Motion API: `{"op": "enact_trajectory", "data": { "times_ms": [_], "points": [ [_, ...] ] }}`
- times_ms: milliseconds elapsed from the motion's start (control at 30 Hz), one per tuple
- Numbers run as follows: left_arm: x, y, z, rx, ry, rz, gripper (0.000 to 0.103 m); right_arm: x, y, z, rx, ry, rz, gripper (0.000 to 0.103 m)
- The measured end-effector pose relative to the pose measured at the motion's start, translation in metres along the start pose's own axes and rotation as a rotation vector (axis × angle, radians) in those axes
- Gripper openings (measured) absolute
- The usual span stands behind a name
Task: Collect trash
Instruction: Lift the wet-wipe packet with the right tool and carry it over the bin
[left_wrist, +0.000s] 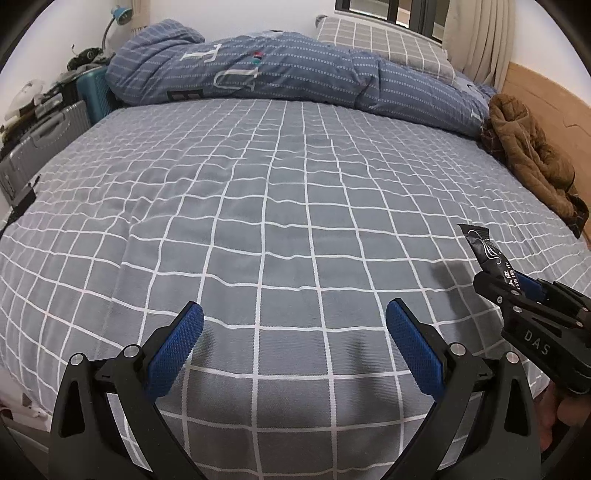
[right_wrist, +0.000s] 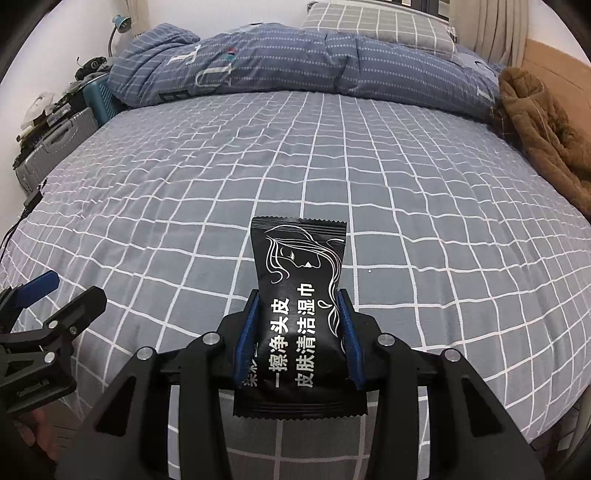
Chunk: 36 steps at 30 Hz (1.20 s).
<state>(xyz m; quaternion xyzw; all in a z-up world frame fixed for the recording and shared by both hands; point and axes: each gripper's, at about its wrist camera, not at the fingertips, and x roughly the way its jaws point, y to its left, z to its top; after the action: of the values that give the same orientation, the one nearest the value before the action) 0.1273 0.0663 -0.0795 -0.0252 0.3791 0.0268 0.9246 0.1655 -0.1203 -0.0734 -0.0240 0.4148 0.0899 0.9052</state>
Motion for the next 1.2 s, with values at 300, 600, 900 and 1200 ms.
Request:
{"op": "enact_trajectory", "data": {
  "times_ms": [300,600,900,1200],
  "points": [
    [-0.023,-0.004,0.001,0.001,-0.021,-0.003,0.097,-0.028,0.002,-0.001,-0.014,-0.031,0.005,0.039],
    [-0.044,-0.012,-0.009,0.011,-0.033,-0.013,0.097,-0.055,0.001,-0.009,-0.018,-0.049,0.001,0.039],
    [-0.059,-0.023,-0.024,0.023,-0.034,-0.02,0.097,-0.073,-0.003,-0.025,-0.018,-0.054,-0.003,0.039],
    [-0.073,-0.021,-0.04,0.017,-0.034,-0.019,0.097,-0.089,-0.004,-0.041,-0.02,-0.061,0.004,0.039]
  ]
}}
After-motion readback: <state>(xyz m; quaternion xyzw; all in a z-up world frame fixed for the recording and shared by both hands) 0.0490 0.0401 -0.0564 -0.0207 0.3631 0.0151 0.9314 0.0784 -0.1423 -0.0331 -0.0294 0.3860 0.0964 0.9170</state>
